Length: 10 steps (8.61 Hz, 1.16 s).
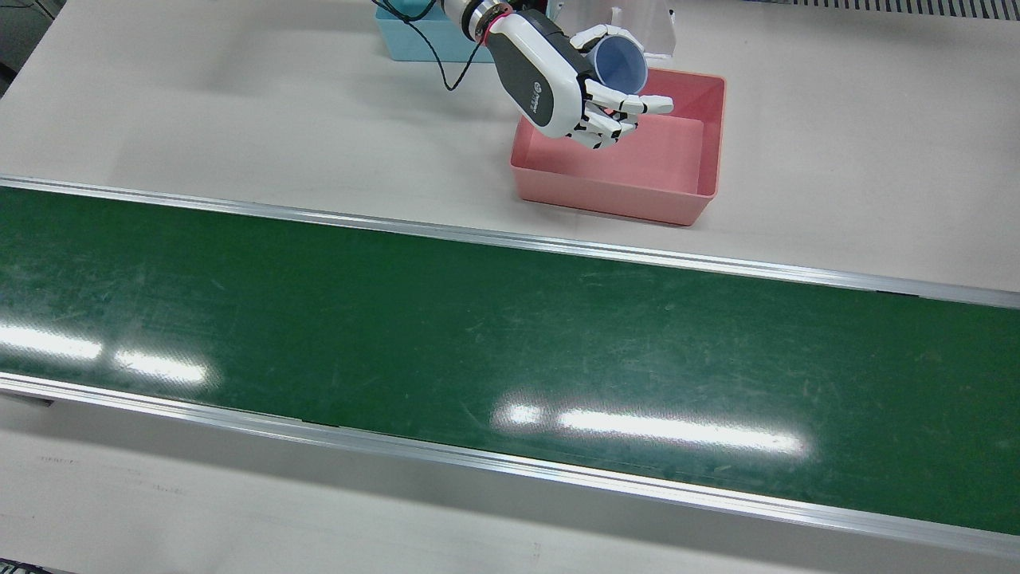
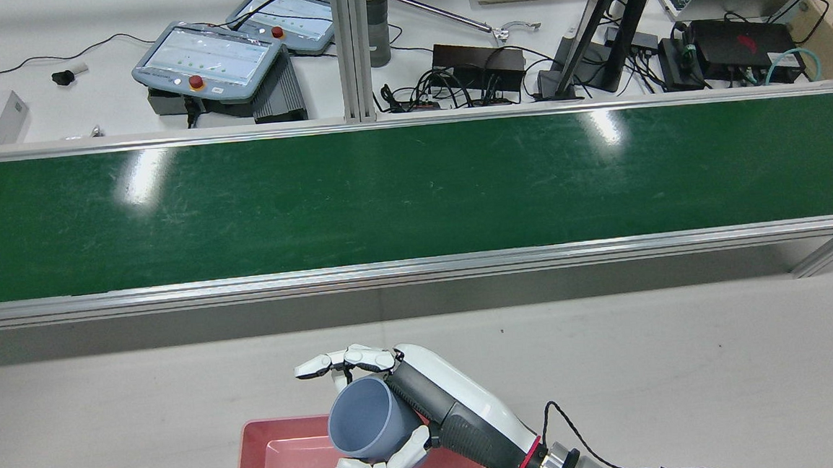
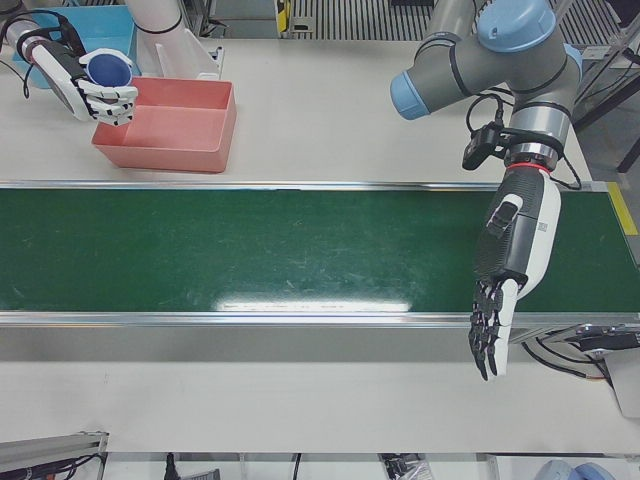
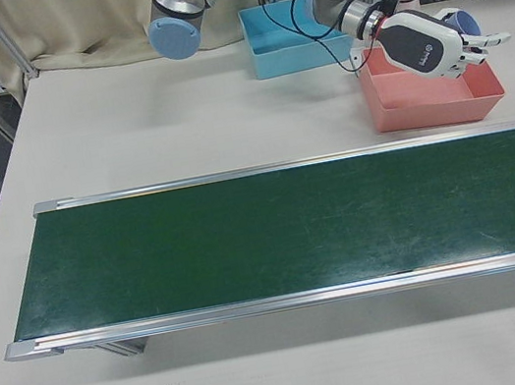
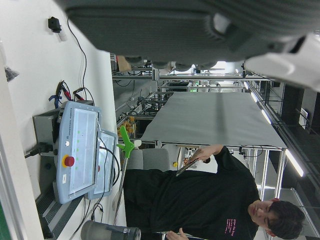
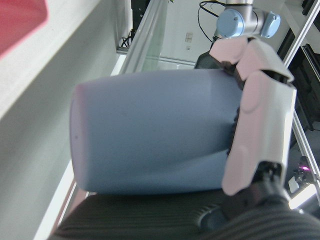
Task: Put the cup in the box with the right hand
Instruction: 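Lower the cup into the pink box and open the right hand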
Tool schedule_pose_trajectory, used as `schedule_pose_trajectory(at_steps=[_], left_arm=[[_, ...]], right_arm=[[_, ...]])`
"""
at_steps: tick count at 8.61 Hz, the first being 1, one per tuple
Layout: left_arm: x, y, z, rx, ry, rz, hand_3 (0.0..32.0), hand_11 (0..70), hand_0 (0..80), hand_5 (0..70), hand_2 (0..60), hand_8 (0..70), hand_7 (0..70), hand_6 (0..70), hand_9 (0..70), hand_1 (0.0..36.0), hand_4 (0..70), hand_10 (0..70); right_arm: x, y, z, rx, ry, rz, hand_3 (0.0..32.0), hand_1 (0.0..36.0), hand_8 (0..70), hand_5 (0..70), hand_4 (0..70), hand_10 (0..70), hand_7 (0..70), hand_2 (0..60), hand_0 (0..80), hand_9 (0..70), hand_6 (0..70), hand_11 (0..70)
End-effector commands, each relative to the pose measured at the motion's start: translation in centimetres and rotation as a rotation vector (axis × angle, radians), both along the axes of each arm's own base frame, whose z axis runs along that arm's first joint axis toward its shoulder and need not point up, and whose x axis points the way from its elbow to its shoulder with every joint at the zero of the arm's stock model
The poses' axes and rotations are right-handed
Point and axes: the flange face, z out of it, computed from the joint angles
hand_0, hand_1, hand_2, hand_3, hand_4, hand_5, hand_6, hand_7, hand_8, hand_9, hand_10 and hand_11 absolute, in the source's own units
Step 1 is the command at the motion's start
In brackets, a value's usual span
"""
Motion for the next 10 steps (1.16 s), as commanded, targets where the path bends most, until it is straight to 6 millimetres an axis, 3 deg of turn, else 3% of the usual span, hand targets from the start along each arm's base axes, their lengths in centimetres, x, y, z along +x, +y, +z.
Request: schedule_pose_trajectory(at_steps=[1, 2, 3, 4, 5, 10], left_arm=[[-0.02, -0.01, 0.00, 0.000, 0.000, -0.002, 0.0, 0.0, 0.0, 0.0, 0.0, 0.0, 0.0, 0.0, 0.0, 0.0, 0.0, 0.0], [0.00, 0.00, 0.00, 0.000, 0.000, 0.000, 0.0, 0.0, 0.0, 0.0, 0.0, 0.0, 0.0, 0.0, 0.0, 0.0, 0.0, 0.0], [0.00, 0.00, 0.00, 0.000, 0.000, 0.000, 0.0, 0.0, 0.0, 0.0, 0.0, 0.0, 0.0, 0.0, 0.0, 0.0, 0.0, 0.0], [0.00, 0.00, 0.00, 0.000, 0.000, 0.000, 0.0, 0.0, 0.0, 0.0, 0.0, 0.0, 0.0, 0.0, 0.0, 0.0, 0.0, 0.0], [0.00, 0.00, 0.00, 0.000, 0.000, 0.000, 0.0, 0.0, 0.0, 0.0, 0.0, 0.0, 0.0, 0.0, 0.0, 0.0, 0.0, 0.0], [0.00, 0.00, 0.00, 0.000, 0.000, 0.000, 0.0, 0.0, 0.0, 0.0, 0.0, 0.0, 0.0, 0.0, 0.0, 0.0, 0.0, 0.0]], right_arm=[[-1.64, 1.02, 1.78, -0.001, 0.054, -0.027, 0.0, 36.0, 27.5, 15.7, 0.0, 24.2, 51.1, 60.0, 59.5, 44.5, 16.8, 38.7], [-1.73, 1.17, 1.71, -0.001, 0.053, -0.030, 0.0, 31.6, 4.9, 10.0, 0.0, 5.0, 15.6, 10.8, 61.6, 9.8, 6.6, 10.6], [-1.88, 1.39, 1.76, -0.001, 0.055, -0.034, 0.0, 24.2, 0.0, 6.9, 0.0, 0.0, 2.3, 0.0, 57.2, 0.0, 2.6, 1.1], [-1.98, 1.46, 1.72, -0.001, 0.053, -0.036, 0.0, 18.5, 0.0, 4.6, 0.0, 0.0, 0.0, 0.0, 50.9, 0.0, 0.0, 0.0], [-1.97, 1.54, 1.66, 0.000, 0.052, -0.038, 0.0, 17.2, 0.0, 4.0, 0.0, 0.0, 0.0, 0.0, 49.6, 0.0, 0.0, 0.0], [-2.04, 1.59, 1.75, 0.001, 0.051, -0.044, 0.0, 18.2, 0.0, 4.2, 0.0, 0.0, 0.0, 0.2, 49.3, 0.0, 0.6, 0.0]])
